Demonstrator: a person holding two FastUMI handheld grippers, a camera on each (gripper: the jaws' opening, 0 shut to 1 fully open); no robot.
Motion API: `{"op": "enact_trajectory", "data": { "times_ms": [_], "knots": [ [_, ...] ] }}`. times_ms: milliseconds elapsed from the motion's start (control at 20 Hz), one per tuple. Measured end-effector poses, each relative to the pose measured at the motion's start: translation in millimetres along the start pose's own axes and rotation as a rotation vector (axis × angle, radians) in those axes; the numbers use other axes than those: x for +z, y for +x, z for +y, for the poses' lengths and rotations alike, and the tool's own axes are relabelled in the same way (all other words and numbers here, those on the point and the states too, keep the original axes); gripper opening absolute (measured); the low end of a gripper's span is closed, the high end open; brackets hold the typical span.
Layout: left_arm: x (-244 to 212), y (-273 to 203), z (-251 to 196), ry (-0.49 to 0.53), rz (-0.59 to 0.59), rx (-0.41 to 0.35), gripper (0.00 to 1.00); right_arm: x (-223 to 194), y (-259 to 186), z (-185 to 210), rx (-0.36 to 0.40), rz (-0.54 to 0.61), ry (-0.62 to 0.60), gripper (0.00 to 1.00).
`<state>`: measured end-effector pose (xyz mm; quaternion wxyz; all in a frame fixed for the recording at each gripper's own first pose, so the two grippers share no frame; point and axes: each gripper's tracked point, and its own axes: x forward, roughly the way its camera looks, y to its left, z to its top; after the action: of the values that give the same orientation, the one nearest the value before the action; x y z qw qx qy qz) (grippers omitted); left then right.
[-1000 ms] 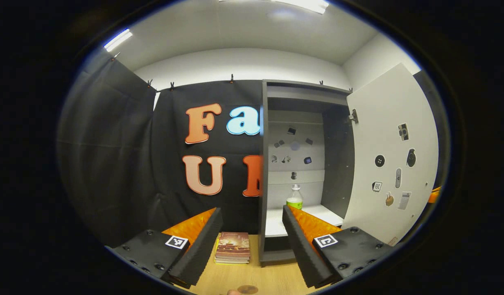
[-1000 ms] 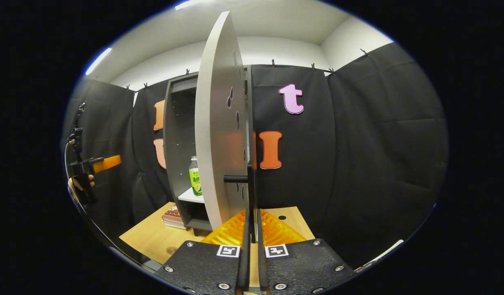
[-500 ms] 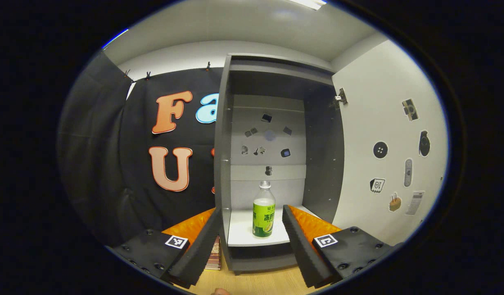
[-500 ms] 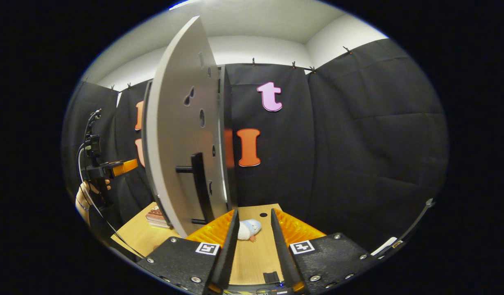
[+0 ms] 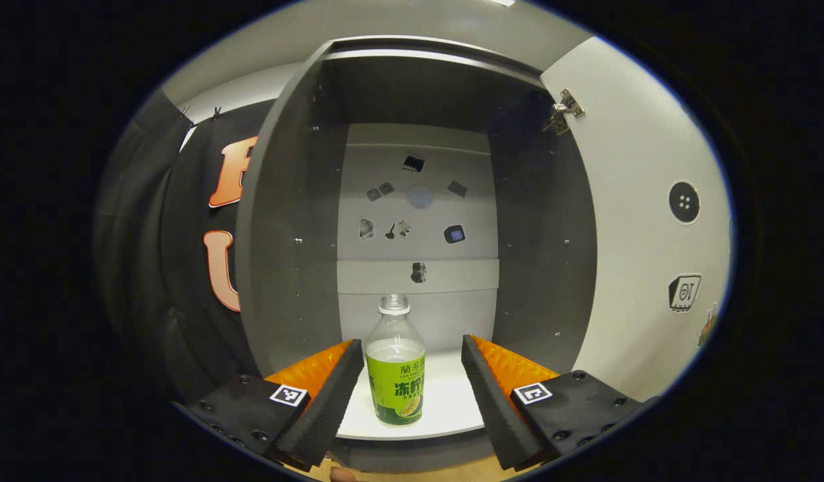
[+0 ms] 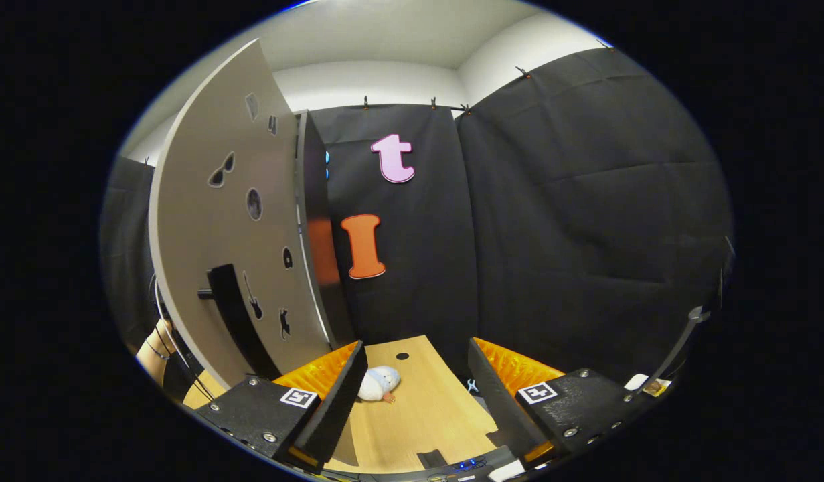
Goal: Open the cabinet door with the right hand, grasp the bottle in the cabinet with the left hand and place it on the coaster, then close the cabinet door with the right hand.
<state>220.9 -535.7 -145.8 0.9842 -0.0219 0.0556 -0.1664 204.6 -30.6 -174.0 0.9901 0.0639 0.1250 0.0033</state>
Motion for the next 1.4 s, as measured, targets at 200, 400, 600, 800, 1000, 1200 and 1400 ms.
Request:
{"op": "enact_trajectory", "data": {
  "times_ms": [200, 400, 600, 800, 1000, 1200, 1400],
  "knots": [
    [-9.9, 28.5, 7.0, 0.009, 0.003, 0.027, 0.98, 0.7, 7.8, -12.5, -0.034, -0.003, 0.007, 0.93],
    [-26.9, 44.3, 14.7, -0.035, 0.045, 0.04, 0.96, -5.2, 16.8, -17.0, -0.042, 0.011, 0.004, 0.94],
    [-40.6, 46.2, 15.0, -0.05, 0.091, 0.027, 0.97, -10.2, 25.7, -11.9, -0.032, 0.024, -0.002, 0.94],
    [-36.2, 31.3, 15.9, -0.072, 0.089, -0.003, 0.81, -11.0, 30.0, -8.8, -0.026, 0.024, -0.006, 0.94],
    [-33.1, -1.8, 28.4, -0.065, 0.085, 0.001, 0.8, -8.1, 30.8, -1.8, -0.004, 0.011, -0.009, 0.93],
    [-37.7, -43.4, 46.9, -0.053, 0.094, 0.019, 0.81, -6.2, 29.0, 5.3, 0.018, 0.003, -0.011, 0.93],
    [-50.8, -82.1, 71.5, -0.036, 0.1, 0.05, 0.81, -7.1, 23.5, 14.4, 0.039, -0.003, -0.011, 0.94]
  ]
}}
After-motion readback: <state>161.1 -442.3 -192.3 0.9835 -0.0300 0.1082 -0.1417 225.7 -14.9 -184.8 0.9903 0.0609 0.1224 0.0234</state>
